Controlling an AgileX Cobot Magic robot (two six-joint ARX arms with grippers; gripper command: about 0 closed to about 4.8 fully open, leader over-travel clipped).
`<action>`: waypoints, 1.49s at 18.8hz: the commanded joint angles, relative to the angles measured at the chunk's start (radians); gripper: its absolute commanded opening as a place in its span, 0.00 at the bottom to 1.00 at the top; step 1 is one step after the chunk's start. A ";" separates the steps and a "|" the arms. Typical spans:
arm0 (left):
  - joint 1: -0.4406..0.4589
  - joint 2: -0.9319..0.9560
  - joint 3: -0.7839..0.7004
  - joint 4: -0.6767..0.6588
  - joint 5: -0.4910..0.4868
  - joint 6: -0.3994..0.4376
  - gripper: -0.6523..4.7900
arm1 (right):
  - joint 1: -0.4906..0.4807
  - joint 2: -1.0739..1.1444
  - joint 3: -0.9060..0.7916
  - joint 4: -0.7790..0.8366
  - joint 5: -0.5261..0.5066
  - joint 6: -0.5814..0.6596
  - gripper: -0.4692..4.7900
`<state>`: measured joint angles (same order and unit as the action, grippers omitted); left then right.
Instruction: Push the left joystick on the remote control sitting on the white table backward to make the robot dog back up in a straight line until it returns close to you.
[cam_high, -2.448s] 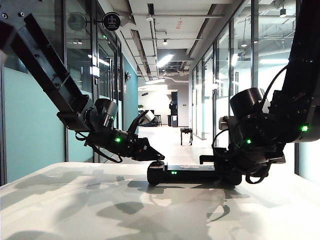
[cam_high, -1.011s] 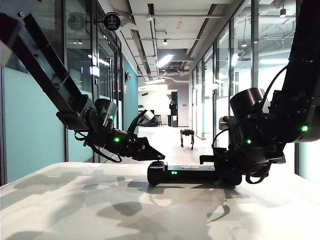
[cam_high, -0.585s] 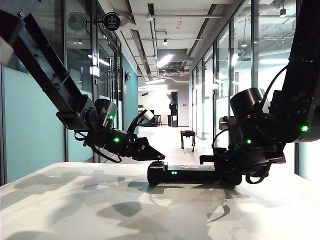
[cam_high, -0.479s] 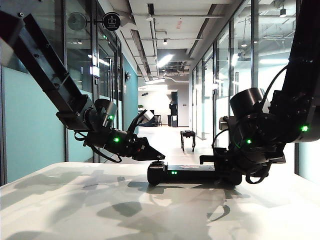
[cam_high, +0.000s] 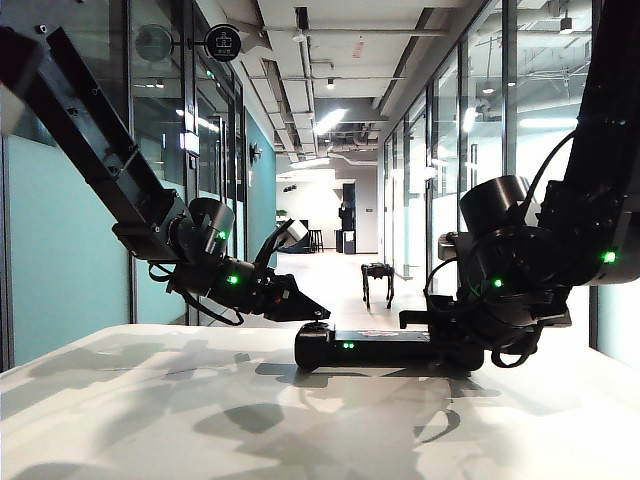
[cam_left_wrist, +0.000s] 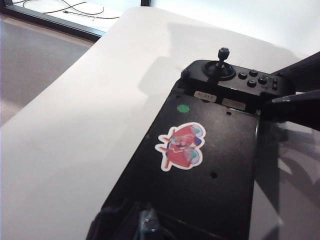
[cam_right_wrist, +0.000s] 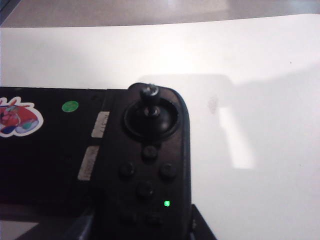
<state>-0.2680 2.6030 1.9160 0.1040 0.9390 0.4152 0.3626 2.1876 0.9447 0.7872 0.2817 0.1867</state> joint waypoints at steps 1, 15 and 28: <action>-0.004 -0.002 0.002 -0.013 0.027 0.004 0.11 | -0.001 -0.005 0.004 0.025 0.015 -0.003 0.39; -0.004 -0.002 0.002 -0.013 0.031 0.005 0.11 | -0.003 -0.005 0.004 0.025 0.015 -0.003 0.39; -0.004 -0.002 0.002 -0.018 0.031 0.022 0.11 | -0.003 -0.005 0.004 0.025 0.015 -0.003 0.39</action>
<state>-0.2680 2.6026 1.9160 0.1005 0.9413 0.4309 0.3595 2.1876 0.9447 0.7868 0.2810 0.1864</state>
